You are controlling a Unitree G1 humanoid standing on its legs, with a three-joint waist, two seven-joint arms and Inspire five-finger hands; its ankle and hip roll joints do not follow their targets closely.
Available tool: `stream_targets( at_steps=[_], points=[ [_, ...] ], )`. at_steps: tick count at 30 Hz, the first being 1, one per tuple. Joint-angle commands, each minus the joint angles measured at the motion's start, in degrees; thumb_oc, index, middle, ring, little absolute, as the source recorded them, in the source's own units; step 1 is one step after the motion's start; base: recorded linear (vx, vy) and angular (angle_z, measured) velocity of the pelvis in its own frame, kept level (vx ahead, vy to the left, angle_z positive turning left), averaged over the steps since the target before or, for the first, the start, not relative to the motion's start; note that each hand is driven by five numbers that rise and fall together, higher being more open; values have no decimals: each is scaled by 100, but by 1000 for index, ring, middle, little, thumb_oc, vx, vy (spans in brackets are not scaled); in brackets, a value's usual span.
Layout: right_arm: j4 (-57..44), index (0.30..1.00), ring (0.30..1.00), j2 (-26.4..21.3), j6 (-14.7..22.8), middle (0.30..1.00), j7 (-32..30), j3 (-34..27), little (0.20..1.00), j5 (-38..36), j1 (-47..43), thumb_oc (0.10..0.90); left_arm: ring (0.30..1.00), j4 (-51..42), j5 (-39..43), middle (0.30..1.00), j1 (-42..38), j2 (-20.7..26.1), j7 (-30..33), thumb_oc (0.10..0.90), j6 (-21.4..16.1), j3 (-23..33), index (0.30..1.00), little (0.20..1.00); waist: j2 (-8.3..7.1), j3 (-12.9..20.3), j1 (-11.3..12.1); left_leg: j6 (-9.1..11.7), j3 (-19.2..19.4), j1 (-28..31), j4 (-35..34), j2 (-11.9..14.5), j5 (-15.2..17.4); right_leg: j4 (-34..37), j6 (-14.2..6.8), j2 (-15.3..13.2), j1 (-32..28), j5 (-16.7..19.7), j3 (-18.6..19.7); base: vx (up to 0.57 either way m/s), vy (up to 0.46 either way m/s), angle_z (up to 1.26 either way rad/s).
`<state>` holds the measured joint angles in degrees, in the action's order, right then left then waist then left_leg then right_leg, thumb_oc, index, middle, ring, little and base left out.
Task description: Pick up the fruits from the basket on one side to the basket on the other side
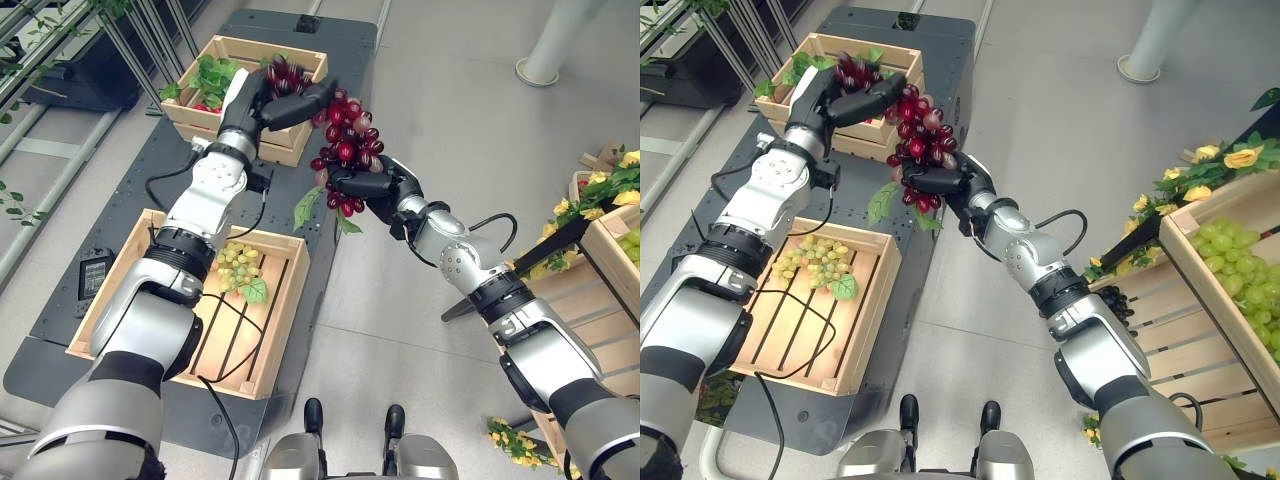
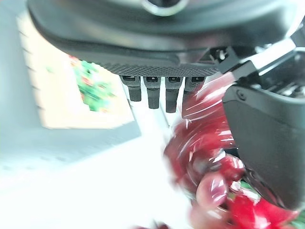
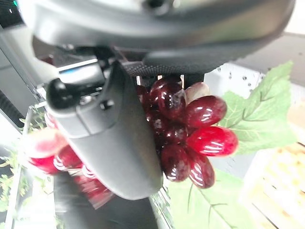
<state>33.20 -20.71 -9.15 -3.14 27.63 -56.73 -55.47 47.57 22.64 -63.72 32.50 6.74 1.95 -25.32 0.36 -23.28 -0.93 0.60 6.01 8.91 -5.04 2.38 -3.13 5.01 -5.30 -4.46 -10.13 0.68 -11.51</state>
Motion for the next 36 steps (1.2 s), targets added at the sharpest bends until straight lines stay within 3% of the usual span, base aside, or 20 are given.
stream_targets(
  at_steps=[1, 8, 14, 21, 26, 32, 36],
  points=[
    [246, 300, 300, 334, 1341, 300, 97, -505, 300, -307, 384, 400, 900, 748, -186, 900, 1027, -82, 186, 800, -254, 90, 900, 900, 24, 2136, -79, 117, -184, -160, 4, -141, 539, -1, 231, 149, 206, -182, 68, 14, 5, -15],
    [200, 300, 300, 35, 1284, 300, 58, -694, 300, -225, 563, 400, 900, 737, 16, 900, 1361, 27, -55, 800, -422, 233, 900, 900, 11, 2129, -129, 116, -129, -140, 4, -121, 556, -1, 215, 155, 228, -163, 148, 15, 8, -6],
    [126, 300, 300, -182, 1245, 300, 130, -947, 300, -112, 933, 400, 900, 317, 218, 900, 1900, -52, -749, 800, -803, 344, 900, 900, -9, 2114, -141, 89, -88, -101, 4, -117, 588, -1, 201, 154, 234, -133, 219, 19, 11, -10],
    [163, 300, 300, -245, 1179, 300, 139, -1014, 300, 158, 1216, 400, 900, 164, 412, 900, 2261, -169, -867, 800, -1023, 479, 900, 900, -38, 2093, -146, 70, -56, -77, 4, -126, 603, -1, 189, 152, 231, -116, 255, 14, 10, -8],
    [77, 300, 300, -198, 1162, 300, 146, -1101, 300, 322, 1714, 400, 900, -122, 416, 900, 2870, -440, -534, 800, -1307, 655, 900, 900, -82, 2034, -149, 38, -20, -81, 4, -128, 613, -1, 180, 159, 265, -87, 321, 3, 2, -9],
    [-132, 300, 300, -133, 1129, 300, 224, -1300, 300, 539, 2416, 400, 900, -307, 490, 900, 3686, -880, -331, 800, -1359, 871, 900, 900, -136, 1937, -156, -10, 27, -77, 4, -125, 625, -1, 168, 179, 293, -64, 392, -5, -1, -8],
    [-336, 300, 300, -187, 1014, 300, 398, -1523, 300, 621, 3030, 400, 900, -452, 563, 900, 4347, -1100, -649, 800, -1655, 1050, 900, 900, -171, 1880, -168, -21, 68, -81, 4, -108, 626, -1, 150, 187, 325, -34, 437, 8, 0, -7]
  ],
)
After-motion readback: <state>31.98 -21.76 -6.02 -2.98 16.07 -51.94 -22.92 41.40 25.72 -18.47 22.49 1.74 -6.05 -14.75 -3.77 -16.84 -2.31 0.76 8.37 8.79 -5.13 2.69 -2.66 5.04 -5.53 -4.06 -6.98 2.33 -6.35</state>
